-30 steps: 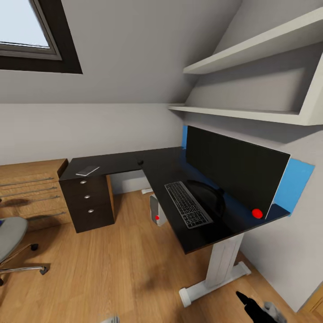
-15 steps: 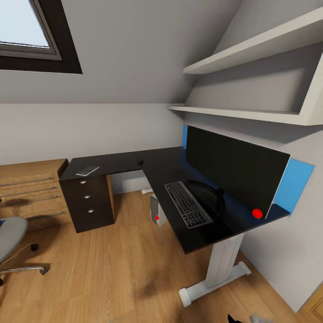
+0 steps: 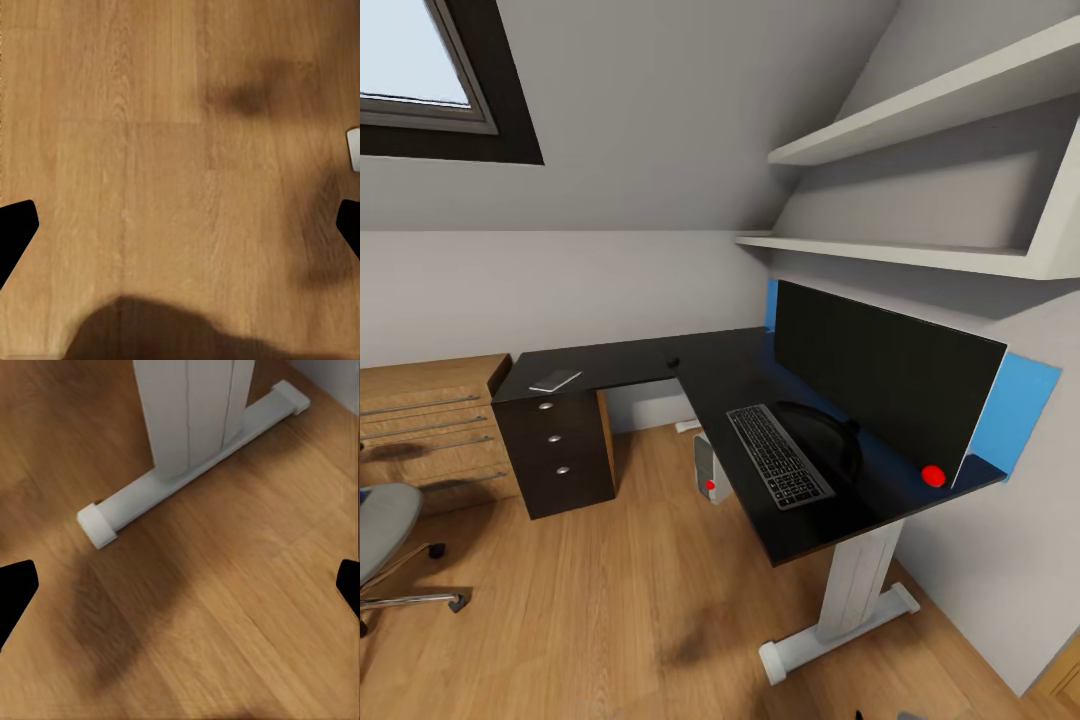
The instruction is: In the bedroom, organize the workspace by keeping the computer under the desk, ensuring the monitor is on the desk, placing the keyboard on the desk next to the monitor, placing the mouse on the desk next to the keyboard, moving the folder from the swivel chair onto the desk next to the mouse, stacking the notebook on top of the folder with the pen on top of the notebook, and positioning the swivel chair next to the desk.
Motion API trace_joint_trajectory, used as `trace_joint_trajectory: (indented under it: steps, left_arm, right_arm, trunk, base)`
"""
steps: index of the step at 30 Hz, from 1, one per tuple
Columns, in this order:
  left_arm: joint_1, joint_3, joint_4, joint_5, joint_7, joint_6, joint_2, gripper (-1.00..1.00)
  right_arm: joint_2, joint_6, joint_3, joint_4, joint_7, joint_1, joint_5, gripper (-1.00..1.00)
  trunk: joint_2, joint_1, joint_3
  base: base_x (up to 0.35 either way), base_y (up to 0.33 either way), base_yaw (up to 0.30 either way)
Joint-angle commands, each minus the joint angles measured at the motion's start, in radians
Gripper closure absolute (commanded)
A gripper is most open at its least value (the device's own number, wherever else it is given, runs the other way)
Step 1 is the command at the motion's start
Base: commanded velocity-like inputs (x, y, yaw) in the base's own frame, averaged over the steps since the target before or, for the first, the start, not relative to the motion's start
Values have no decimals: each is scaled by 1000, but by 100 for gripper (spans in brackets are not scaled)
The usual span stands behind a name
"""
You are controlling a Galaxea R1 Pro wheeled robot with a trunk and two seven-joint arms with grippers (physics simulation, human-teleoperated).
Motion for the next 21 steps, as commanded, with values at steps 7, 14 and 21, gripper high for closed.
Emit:
trace_joint_trajectory:
  steps: [7,14,21]
  left_arm:
    - [-1,4,5,1,0,-6,-1,-100]
    - [-1,3,6,0,0,-7,-1,-100]
    - [-1,3,6,0,0,-7,-1,-100]
  right_arm:
    - [4,-71,9,27,-11,-1,4,-100]
    - [6,-85,87,46,-13,-1,3,-100]
    - [6,-91,97,47,-14,-1,-1,-100]
  trunk:
    - [-1,0,-1]
    - [-1,0,-1]
    - [-1,0,-1]
  base:
    - [0,0,0]
    - [0,0,0]
    - [0,0,0]
